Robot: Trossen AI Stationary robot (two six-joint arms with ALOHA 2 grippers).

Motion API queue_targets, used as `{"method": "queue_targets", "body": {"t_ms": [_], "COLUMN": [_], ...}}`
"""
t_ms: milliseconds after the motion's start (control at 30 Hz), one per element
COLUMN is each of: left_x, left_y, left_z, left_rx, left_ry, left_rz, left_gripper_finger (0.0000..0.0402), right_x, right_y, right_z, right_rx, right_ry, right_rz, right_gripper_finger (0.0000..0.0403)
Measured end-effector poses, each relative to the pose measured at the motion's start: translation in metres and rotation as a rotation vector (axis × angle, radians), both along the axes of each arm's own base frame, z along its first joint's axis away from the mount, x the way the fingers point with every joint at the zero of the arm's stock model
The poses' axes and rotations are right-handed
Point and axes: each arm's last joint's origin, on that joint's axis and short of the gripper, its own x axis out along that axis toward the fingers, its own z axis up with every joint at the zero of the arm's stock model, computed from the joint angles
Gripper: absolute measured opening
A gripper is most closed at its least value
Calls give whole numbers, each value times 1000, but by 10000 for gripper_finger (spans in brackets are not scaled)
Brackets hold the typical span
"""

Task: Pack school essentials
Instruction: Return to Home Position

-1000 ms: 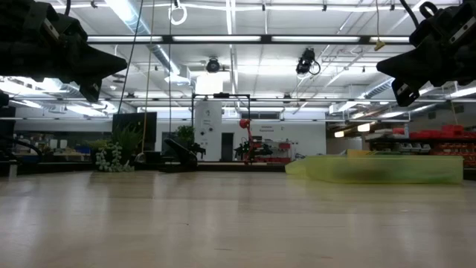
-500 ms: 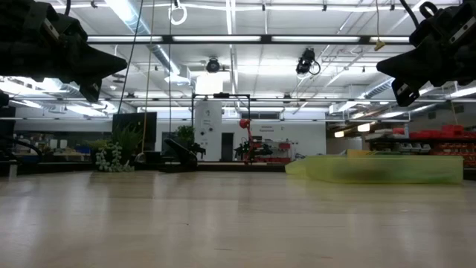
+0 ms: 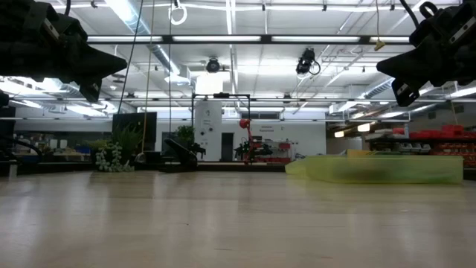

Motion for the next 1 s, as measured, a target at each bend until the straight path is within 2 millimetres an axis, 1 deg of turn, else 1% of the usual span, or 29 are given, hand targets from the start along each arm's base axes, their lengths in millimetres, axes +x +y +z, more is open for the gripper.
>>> {"method": "queue_targets", "body": {"t_ms": [300, 667, 1000], "left_x": [0, 0, 0], "left_y": [0, 0, 0], "left_z": [0, 0, 0], "left_rx": [0, 0, -1], "left_ry": [0, 0, 0], "left_rz": [0, 0, 0], "left_gripper_finger": [36, 25, 36], "right_x": [0, 0, 0], "right_y": [0, 0, 0], "right_z": [0, 0, 0], "right_rx": [0, 0, 0], "right_ry": [0, 0, 0], "right_rz": [0, 0, 0], "right_gripper_finger": [7, 7, 7]}}
